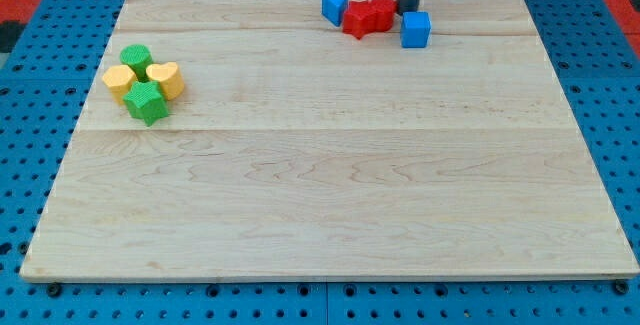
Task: Move the blue cube along with the red circle and the red star left a bit
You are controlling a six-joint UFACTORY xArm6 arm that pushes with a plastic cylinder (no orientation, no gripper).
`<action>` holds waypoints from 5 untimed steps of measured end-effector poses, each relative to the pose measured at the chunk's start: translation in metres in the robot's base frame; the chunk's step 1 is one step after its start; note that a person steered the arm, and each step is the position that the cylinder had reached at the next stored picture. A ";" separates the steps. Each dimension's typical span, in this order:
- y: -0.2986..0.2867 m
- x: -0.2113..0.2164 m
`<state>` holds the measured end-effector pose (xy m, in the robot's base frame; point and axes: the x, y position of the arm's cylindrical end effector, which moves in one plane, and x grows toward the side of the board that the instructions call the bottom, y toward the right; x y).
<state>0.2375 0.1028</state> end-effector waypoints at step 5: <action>-0.025 0.114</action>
<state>0.3511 0.0775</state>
